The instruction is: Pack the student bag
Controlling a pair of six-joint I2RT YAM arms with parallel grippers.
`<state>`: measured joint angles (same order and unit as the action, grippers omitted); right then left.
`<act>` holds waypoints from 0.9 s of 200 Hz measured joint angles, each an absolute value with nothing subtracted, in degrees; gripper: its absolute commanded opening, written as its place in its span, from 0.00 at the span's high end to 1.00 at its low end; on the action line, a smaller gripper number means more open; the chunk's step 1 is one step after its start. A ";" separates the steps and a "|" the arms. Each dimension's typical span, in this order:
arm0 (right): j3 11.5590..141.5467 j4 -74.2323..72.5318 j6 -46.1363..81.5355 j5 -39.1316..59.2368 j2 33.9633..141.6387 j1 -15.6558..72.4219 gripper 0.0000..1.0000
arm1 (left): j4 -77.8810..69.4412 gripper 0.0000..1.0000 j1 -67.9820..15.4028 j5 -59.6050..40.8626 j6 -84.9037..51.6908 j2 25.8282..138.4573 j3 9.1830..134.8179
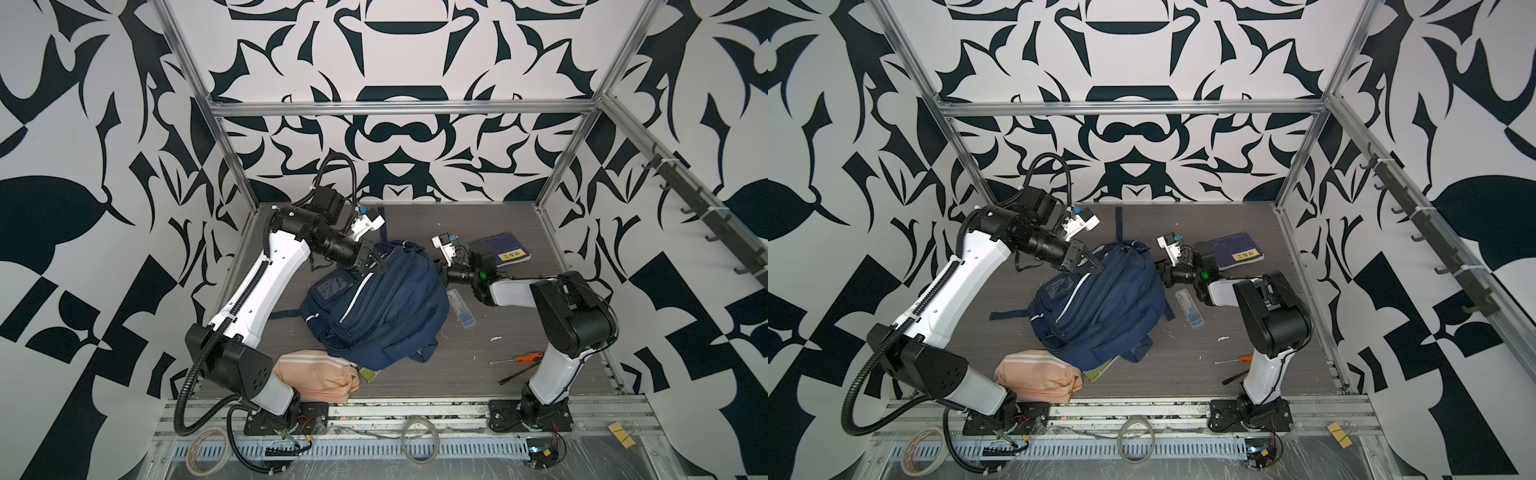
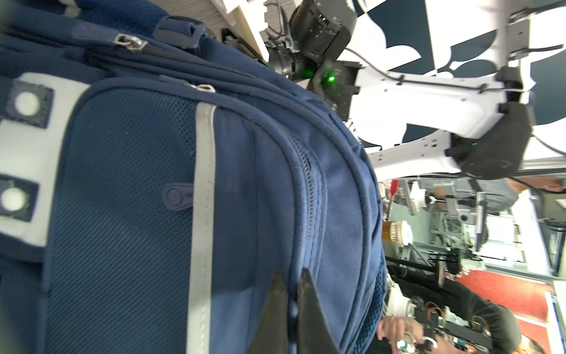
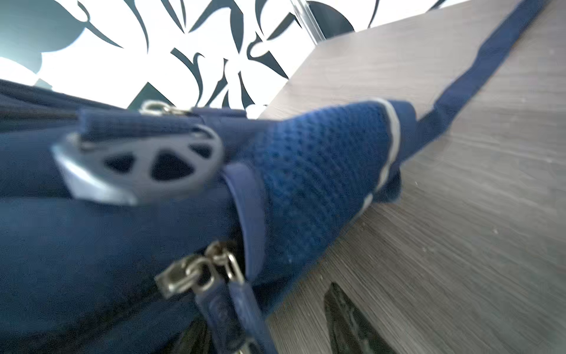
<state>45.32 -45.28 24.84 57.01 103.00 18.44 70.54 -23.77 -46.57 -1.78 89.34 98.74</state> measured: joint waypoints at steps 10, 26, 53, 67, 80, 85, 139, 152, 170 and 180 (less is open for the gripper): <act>45.25 -46.89 25.89 57.34 103.33 18.41 0.46 | 70.81 1.00 -23.77 -47.16 -2.15 89.84 99.81; 44.53 -49.89 27.68 57.67 103.61 18.44 0.59 | 71.26 1.00 -23.64 -47.79 -2.59 90.35 100.84; 43.44 -52.53 29.12 57.84 103.53 18.52 0.78 | 71.72 1.00 -23.62 -48.27 -2.96 90.61 100.92; 43.18 -53.01 29.58 57.71 103.35 18.52 0.89 | 71.90 1.00 -23.59 -48.34 -3.01 90.63 100.92; 42.70 -52.97 29.87 57.54 102.61 18.52 0.96 | 71.88 1.00 -23.35 -48.42 -3.03 90.63 100.92; 42.46 -52.99 30.09 57.41 102.17 18.52 0.98 | 71.88 1.00 -23.22 -48.56 -3.03 90.63 100.92; 39.94 -43.24 24.10 53.39 93.51 18.52 1.00 | 72.03 1.00 -21.43 -50.65 -3.11 90.61 100.92; 39.42 -39.07 21.50 52.31 90.89 18.48 1.00 | 71.96 1.00 -20.95 -51.11 -3.20 90.61 100.90; 38.61 -33.78 18.06 50.61 87.24 18.37 1.00 | 71.81 1.00 -20.18 -51.59 -3.20 90.52 100.84; 38.19 -30.79 16.25 49.60 85.23 18.35 1.00 | 71.75 1.00 -19.68 -51.53 -3.18 90.35 100.66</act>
<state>38.20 -30.79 16.25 49.60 85.23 18.35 71.75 -19.68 -51.53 -3.18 90.35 100.66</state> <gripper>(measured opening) 0.085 0.068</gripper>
